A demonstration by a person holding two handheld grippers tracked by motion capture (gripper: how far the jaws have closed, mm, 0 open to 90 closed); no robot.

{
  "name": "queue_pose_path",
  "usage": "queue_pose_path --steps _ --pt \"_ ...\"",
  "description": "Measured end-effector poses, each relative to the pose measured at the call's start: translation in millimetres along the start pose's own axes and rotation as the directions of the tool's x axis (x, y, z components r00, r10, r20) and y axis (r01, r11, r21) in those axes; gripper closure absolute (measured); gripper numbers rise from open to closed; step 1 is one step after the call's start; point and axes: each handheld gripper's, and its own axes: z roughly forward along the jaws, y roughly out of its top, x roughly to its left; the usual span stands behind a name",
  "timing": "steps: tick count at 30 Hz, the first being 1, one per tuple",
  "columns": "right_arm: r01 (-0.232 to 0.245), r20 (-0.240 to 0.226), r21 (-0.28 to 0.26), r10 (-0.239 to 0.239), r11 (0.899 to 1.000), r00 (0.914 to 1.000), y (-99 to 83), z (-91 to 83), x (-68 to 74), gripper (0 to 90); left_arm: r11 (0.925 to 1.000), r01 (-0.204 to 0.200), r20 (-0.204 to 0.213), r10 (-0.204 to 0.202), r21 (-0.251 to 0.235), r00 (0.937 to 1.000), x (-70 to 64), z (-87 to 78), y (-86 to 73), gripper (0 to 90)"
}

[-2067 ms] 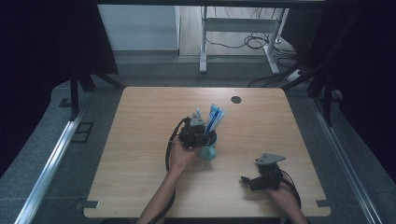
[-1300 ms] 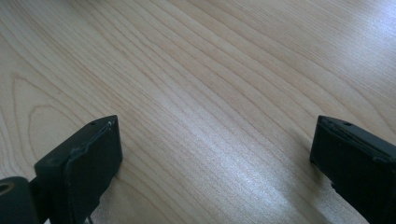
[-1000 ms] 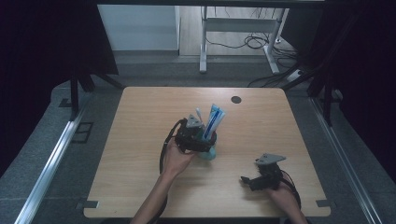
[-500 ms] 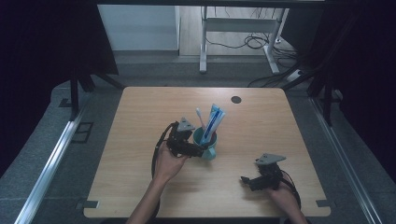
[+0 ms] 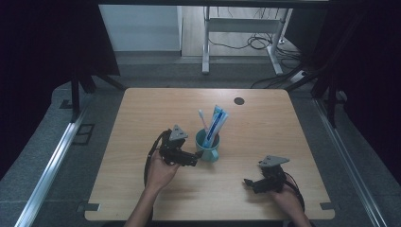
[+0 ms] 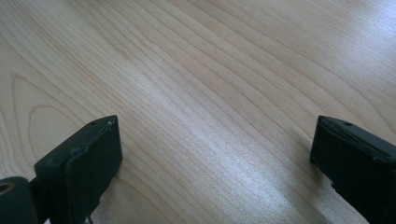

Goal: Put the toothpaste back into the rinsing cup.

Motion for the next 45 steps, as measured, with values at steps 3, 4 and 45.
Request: queue_pose_path --steps 3,4,45 --pt "-0.003 -0.001 0.0 0.003 1.0 1.0 0.1 0.0 0.2 2.0 1.0 0.003 -0.004 -0.003 -0.001 1.0 1.7 -2.2 -6.3 0.0" --pt "-0.005 -0.002 0.002 0.005 1.0 1.0 0.1 -0.2 0.3 2.0 1.0 0.004 -0.008 -0.004 0.0 1.0 2.3 -3.0 -8.4 0.0" --pt "-0.003 0.0 0.0 0.003 1.0 1.0 0.0 0.0 0.2 2.0 0.989 0.067 -0.107 -0.053 0.132 0.9928 17.3 -2.3 -102.7 0.0"
